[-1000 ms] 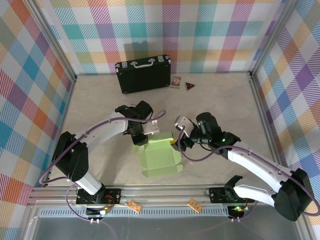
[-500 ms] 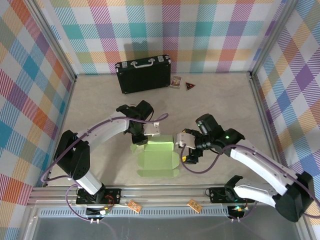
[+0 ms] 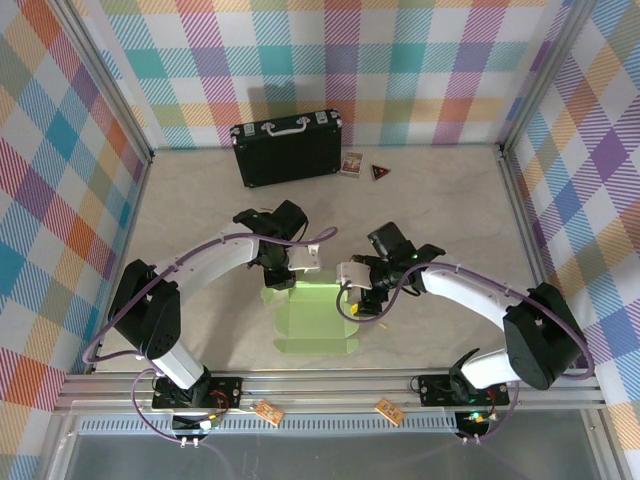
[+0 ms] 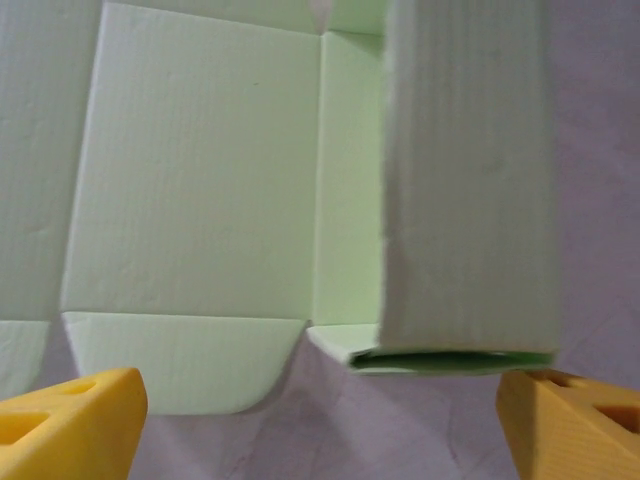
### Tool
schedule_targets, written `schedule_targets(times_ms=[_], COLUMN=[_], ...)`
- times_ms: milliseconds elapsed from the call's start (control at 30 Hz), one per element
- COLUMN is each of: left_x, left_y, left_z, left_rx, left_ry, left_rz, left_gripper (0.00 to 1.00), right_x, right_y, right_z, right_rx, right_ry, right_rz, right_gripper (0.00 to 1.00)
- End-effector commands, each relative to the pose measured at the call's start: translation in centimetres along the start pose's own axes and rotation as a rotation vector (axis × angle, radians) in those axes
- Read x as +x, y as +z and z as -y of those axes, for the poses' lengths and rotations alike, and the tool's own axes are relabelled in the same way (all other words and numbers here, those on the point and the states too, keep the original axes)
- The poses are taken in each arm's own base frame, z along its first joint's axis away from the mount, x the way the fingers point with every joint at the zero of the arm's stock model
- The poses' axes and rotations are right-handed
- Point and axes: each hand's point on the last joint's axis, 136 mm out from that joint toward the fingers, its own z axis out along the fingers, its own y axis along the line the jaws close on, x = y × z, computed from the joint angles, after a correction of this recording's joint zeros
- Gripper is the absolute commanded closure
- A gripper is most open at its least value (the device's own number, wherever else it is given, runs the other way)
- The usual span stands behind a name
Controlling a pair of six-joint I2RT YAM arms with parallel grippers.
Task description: Fold the paper box
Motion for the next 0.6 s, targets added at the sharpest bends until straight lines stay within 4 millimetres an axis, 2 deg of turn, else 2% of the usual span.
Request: schedule_targets(times_ms=[0,200,567], left_x=[1.0,1.0,1.3], left_y=[0.8,0.7,0.7], left_z=[0.9,1.1,0.9], left_rx=[0.029,0.026,0.015], left_ry=[0.033,0.037,0.036], left_rz=[-0.054,-0.053,-0.068], left_gripper=[0.77,0.77,0.76], right_x=[-1.6,-2.4,-1.9], right_y=[0.1,0.5,0.9], right_z=[1.9,2.9,3.1], right_rx=[0.034,0.021,-0.046], right_ry=[-0.054,-0.088,-0.108], right_rz=[0.062,0.092,0.053], right_gripper=[0.10,0.14,0.33])
